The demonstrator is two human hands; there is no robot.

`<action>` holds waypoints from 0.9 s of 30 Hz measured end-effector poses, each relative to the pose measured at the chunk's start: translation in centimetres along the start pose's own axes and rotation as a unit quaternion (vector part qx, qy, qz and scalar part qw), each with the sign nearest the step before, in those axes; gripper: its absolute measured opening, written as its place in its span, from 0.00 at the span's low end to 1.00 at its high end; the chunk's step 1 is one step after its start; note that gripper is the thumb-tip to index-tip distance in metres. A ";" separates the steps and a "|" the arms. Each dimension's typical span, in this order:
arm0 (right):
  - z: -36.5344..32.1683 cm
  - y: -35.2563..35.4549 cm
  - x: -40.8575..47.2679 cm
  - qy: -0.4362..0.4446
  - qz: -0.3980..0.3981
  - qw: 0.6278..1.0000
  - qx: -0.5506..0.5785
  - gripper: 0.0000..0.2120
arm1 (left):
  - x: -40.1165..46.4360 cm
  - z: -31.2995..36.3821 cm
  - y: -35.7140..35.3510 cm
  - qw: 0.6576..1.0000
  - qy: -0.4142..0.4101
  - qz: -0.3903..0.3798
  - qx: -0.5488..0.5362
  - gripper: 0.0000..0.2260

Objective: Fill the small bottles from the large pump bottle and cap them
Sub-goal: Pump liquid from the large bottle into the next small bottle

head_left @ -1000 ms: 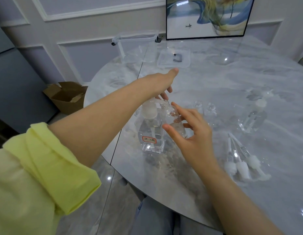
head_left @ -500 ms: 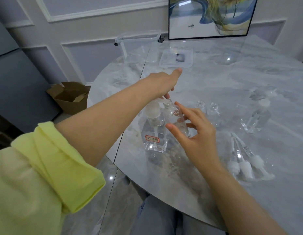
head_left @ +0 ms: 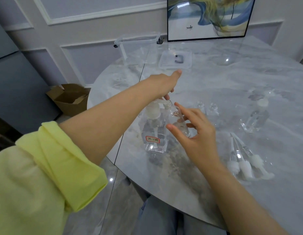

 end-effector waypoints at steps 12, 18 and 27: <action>0.1 -0.1 0.0 -0.004 -0.001 1.000 0.013 0.28 | -0.1 0.3 0.5 1.000 -0.001 0.011 0.014 0.32; 0.0 0.1 0.0 -0.004 0.001 1.000 0.012 0.27 | -0.2 0.2 0.6 1.000 0.000 0.020 0.006 0.32; -0.1 -0.1 0.0 -0.008 -0.005 1.000 0.024 0.26 | -0.2 0.0 0.9 1.000 0.012 0.027 0.006 0.33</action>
Point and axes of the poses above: each hand's wrist, its own x-axis towards the middle knuckle, its own y-axis out of the back of the hand, z = x × y, the point moved 9 cm from there along x, towards the middle knuckle, and after that the axes turned 9 degrees about -x, right-handed, at the moved point
